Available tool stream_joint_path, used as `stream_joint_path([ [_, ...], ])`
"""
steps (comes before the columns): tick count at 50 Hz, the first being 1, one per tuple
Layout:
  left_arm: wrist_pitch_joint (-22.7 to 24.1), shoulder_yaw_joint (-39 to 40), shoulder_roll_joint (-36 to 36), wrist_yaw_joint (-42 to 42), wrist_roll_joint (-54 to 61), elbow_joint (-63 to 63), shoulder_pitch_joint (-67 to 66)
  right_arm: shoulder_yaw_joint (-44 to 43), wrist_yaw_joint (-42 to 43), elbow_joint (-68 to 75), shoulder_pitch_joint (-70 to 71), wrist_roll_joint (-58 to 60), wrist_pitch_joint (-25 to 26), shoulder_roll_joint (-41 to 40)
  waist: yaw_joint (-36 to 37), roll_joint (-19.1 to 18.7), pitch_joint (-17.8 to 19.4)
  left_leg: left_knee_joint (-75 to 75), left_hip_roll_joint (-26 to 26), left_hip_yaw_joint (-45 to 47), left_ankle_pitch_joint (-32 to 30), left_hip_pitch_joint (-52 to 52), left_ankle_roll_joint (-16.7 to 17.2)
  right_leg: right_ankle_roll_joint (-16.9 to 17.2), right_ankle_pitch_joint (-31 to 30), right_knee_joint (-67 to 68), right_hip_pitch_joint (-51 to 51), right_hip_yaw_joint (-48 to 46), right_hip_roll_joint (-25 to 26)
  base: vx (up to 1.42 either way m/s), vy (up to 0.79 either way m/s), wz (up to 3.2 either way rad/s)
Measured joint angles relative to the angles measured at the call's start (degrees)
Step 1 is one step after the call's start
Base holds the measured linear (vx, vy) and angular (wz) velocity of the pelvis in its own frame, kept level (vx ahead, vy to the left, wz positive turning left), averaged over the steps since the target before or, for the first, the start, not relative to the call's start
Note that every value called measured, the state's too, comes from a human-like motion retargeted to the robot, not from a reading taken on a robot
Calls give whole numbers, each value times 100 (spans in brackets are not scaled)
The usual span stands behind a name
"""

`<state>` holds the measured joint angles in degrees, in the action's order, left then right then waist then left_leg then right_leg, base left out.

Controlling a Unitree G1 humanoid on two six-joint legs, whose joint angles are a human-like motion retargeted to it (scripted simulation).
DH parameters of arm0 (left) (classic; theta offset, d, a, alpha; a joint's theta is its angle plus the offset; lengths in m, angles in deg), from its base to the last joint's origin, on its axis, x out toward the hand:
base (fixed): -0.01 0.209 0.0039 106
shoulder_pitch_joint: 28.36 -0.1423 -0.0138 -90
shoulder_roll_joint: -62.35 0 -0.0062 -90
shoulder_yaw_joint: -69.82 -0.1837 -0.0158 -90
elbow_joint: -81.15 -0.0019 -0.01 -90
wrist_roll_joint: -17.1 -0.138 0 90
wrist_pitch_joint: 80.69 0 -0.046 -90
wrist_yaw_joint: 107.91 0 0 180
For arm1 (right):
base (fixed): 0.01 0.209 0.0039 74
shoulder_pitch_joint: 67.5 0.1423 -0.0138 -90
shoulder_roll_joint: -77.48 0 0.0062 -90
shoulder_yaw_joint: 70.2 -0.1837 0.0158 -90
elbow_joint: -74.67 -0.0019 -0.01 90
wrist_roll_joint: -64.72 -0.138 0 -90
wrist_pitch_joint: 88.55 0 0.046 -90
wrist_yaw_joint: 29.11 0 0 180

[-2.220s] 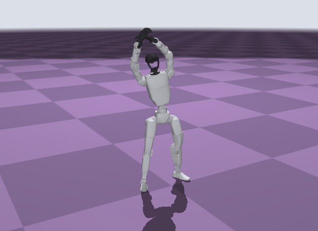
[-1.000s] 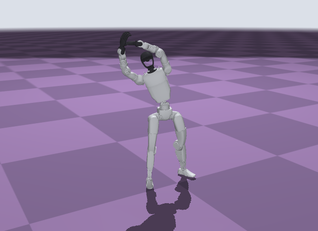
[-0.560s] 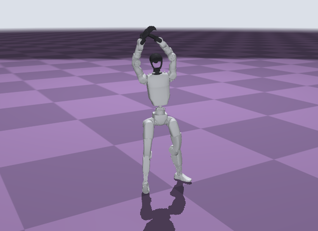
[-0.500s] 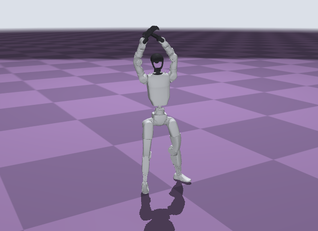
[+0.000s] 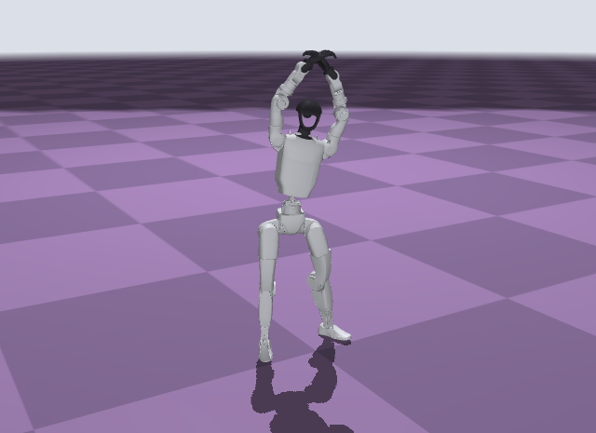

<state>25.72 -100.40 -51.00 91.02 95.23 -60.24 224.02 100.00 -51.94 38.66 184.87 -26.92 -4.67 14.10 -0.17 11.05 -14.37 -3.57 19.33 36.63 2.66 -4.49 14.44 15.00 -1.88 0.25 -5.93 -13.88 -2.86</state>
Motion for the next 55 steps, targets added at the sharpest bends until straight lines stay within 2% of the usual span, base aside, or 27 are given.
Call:
stream_joint_path([
  [5,-121,3,0,-133,105,-53,-11,-32,55,-101,19,-136,80,-36,38,265,-7,16,32,47,18,-50,-49,0,-12,31,-2,56,42,0,0,0],
  [10,68,0,-106,-101,98,62,-130,1,21,-142,-76,-15,0,-23,201,603,-47,10,13,68,37,-54,-45,0,-4,24,-8,66,25,0,0,0],
  [21,140,0,-419,-148,66,100,-341,1,114,-226,-191,150,-34,-298,415,1217,17,-33,-28,19,59,-47,-70,0,10,12,15,39,-27,0,0,0],
  [33,245,0,-905,-128,180,227,-673,1,235,-286,-262,481,-51,-711,542,1812,-76,-98,54,104,35,-120,-85,0,2,-2,19,99,80,0,0,0],
  [44,264,0,-1570,-91,251,306,-832,1,302,-316,-238,501,-52,-1327,755,1875,-145,-88,262,388,44,-413,-79,0,-34,6,117,298,348,3,-3,-19],
  [55,268,0,-2171,-24,494,433,-1064,1,320,-344,-228,532,-5,-1847,1034,1875,-6,-85,326,423,91,-598,-77,0,-12,9,286,320,396,0,0,0],
])
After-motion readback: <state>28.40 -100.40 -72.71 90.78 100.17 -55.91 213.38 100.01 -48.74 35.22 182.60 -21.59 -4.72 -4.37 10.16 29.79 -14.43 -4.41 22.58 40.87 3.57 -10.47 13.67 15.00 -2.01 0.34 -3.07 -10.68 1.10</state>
